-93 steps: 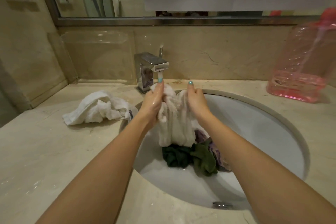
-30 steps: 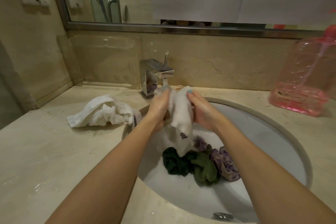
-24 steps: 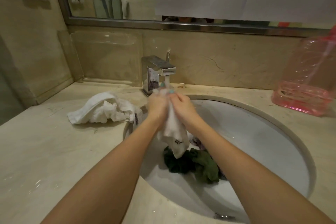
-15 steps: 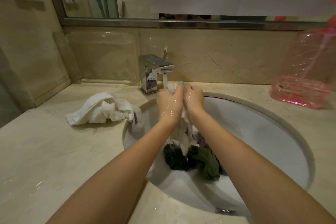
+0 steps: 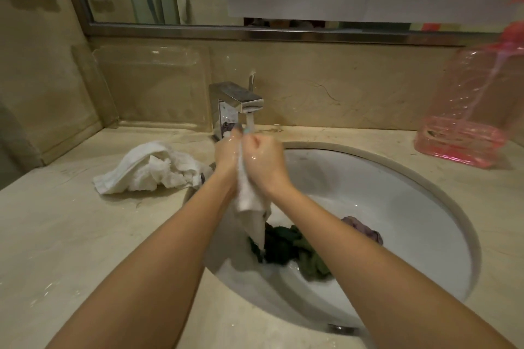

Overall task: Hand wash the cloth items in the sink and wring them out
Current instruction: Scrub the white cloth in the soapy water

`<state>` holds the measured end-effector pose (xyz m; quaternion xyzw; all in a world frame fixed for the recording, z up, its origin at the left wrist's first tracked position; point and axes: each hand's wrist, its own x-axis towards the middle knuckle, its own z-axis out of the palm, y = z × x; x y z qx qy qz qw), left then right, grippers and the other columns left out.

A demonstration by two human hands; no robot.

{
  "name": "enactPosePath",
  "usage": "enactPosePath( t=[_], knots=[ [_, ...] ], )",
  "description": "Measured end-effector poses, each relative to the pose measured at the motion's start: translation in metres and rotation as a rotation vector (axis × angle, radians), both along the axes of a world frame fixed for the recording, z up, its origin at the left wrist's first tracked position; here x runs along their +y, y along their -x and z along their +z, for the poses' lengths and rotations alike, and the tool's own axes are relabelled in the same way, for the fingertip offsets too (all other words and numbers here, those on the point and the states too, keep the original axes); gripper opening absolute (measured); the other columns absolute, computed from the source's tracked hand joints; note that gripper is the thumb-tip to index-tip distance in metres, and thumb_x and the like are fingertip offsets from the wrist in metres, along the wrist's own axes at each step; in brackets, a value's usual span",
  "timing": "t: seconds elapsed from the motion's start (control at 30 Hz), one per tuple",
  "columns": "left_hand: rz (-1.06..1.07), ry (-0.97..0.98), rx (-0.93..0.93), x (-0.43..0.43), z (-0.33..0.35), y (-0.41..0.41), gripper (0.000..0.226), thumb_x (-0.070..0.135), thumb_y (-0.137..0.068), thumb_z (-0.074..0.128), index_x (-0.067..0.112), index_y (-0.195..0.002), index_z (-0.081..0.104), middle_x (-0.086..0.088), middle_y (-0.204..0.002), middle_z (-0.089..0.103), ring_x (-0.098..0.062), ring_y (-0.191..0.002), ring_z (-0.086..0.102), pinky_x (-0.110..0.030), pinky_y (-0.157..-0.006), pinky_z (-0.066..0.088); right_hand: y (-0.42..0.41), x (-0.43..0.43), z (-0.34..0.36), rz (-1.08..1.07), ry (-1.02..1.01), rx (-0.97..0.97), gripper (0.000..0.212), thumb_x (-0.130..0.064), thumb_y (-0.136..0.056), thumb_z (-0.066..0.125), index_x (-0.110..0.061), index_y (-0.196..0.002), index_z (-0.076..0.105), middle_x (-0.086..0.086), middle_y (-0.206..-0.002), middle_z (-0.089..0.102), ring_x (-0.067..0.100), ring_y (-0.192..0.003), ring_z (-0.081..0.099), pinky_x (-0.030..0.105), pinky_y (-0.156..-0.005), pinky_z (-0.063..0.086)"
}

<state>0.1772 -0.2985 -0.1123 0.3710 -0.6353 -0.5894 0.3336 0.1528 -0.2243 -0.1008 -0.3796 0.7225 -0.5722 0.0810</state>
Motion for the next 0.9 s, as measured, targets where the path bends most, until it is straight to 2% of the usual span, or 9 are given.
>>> enactPosePath(
  t=[0.13, 0.23, 0.33, 0.5, 0.6, 0.67, 0.73, 0.8, 0.9],
  knots=[
    [-0.142, 0.115, 0.051, 0.065, 0.010, 0.009, 0.036, 0.032, -0.098, 0.048, 0.015, -0.067, 0.054, 0.000, -0.062, 0.053, -0.015, -0.060, 0.048, -0.029, -0.061, 0.040, 0.064, 0.018, -0.015, -0.277, -0.095, -0.211, 0.038, -0.016, -0.100, 0.042, -0.011, -0.064, 0.053, 0.007, -0.070, 0.055, 0.021, -0.075, 0.049, 0.028, -0.065, 0.032],
    [-0.160, 0.086, 0.038, 0.075, 0.011, 0.015, 0.036, 0.033, -0.098, 0.049, 0.013, -0.070, 0.057, -0.005, -0.069, 0.059, -0.017, -0.065, 0.055, -0.028, -0.064, 0.043, 0.066, 0.028, -0.015, -0.312, -0.005, -0.252, 0.041, -0.018, -0.098, 0.045, -0.014, -0.058, 0.047, 0.000, -0.059, 0.050, 0.021, -0.066, 0.048, 0.027, -0.061, 0.035],
    [-0.030, 0.071, 0.044, 0.039, 0.010, 0.012, 0.038, 0.033, -0.100, 0.045, 0.011, -0.071, 0.056, -0.008, -0.072, 0.059, -0.021, -0.071, 0.054, -0.029, -0.061, 0.042, 0.034, 0.017, -0.004, -0.218, 0.084, -0.117, 0.045, -0.015, -0.098, 0.046, -0.018, -0.053, 0.041, -0.005, -0.051, 0.041, 0.010, -0.051, 0.035, 0.025, -0.048, 0.029],
    [0.012, 0.060, 0.024, 0.021, 0.004, 0.001, 0.034, 0.032, -0.099, 0.045, 0.012, -0.074, 0.056, -0.002, -0.070, 0.055, -0.014, -0.063, 0.049, -0.026, -0.054, 0.038, 0.027, 0.008, -0.004, -0.078, 0.070, -0.084, 0.047, -0.017, -0.097, 0.048, -0.020, -0.053, 0.033, -0.009, -0.048, 0.030, 0.008, -0.048, 0.027, 0.024, -0.047, 0.022],
    [-0.119, -0.054, -0.020, 0.010, -0.004, 0.000, 0.030, 0.039, -0.098, 0.049, 0.011, -0.095, 0.060, -0.003, -0.083, 0.064, -0.014, -0.069, 0.058, -0.022, -0.055, 0.050, 0.043, 0.011, 0.000, -0.089, 0.020, -0.081, 0.052, -0.033, -0.100, 0.048, -0.020, -0.054, 0.030, -0.008, -0.048, 0.029, 0.010, -0.050, 0.026, 0.028, -0.050, 0.020],
    [-0.266, -0.098, -0.159, 0.006, -0.006, -0.012, 0.033, 0.041, -0.099, 0.048, 0.011, -0.103, 0.060, -0.003, -0.081, 0.063, -0.014, -0.067, 0.058, -0.016, -0.046, 0.045, 0.057, 0.019, 0.000, -0.134, -0.003, -0.082, 0.051, -0.037, -0.100, 0.048, -0.019, -0.055, 0.030, -0.004, -0.053, 0.028, 0.012, -0.051, 0.026, 0.028, -0.049, 0.020],
    [-0.424, -0.025, -0.355, 0.002, -0.009, -0.020, 0.039, 0.045, -0.098, 0.050, 0.011, -0.114, 0.059, -0.003, -0.096, 0.064, -0.017, -0.084, 0.061, -0.022, -0.066, 0.050, 0.073, 0.032, 0.002, -0.185, 0.043, -0.092, 0.049, -0.032, -0.100, 0.049, -0.020, -0.058, 0.028, -0.003, -0.056, 0.024, 0.011, -0.051, 0.022, 0.025, -0.045, 0.017],
    [-0.519, 0.068, -0.493, 0.000, -0.011, -0.024, 0.040, 0.051, -0.095, 0.053, 0.014, -0.106, 0.062, -0.001, -0.105, 0.066, -0.020, -0.100, 0.061, -0.033, -0.085, 0.048, 0.087, 0.044, 0.004, -0.209, 0.121, -0.095, 0.045, -0.025, -0.100, 0.050, -0.020, -0.061, 0.028, -0.001, -0.061, 0.022, 0.011, -0.055, 0.020, 0.026, -0.049, 0.016],
    [-0.385, 0.189, -0.373, -0.001, -0.009, -0.021, 0.039, 0.049, -0.092, 0.058, 0.012, -0.089, 0.068, 0.000, -0.087, 0.071, -0.014, -0.084, 0.065, -0.030, -0.081, 0.051, 0.095, 0.051, 0.004, -0.150, 0.103, -0.135, 0.028, -0.028, -0.099, 0.053, -0.015, -0.075, 0.046, 0.006, -0.072, 0.036, 0.018, -0.066, 0.032, 0.030, -0.061, 0.025]
  ],
)
